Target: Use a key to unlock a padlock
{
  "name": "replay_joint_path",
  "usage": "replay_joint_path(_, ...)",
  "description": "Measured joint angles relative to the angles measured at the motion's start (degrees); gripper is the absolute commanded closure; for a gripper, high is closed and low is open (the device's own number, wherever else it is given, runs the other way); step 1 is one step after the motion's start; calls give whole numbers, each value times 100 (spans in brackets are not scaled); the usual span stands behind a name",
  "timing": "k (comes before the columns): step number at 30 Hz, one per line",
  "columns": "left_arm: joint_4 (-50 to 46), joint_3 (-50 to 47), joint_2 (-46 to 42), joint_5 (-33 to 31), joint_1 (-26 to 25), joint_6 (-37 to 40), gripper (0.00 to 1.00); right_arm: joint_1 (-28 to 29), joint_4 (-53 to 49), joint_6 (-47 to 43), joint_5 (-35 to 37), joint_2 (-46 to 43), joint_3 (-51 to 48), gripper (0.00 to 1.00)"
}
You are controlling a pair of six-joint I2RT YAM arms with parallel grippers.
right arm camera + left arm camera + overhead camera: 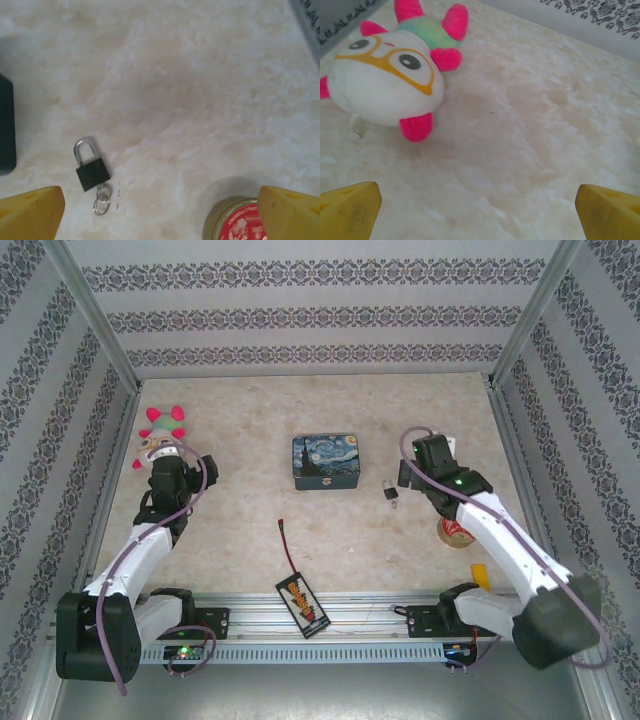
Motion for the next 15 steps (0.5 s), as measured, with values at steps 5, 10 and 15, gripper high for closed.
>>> replay_joint_path(5,1014,-503,42,-280,74,656,1,-479,713,-192,136,-820,-595,2)
replay_joint_path(10,1945,-798,345,-184,208,1126,1,-863,1429,-306,278,-1287,-1217,2)
replay_joint_path(15,2774,-977,824,205,271,1462,1,-970,2468,-693,396,-1207,-1882,2)
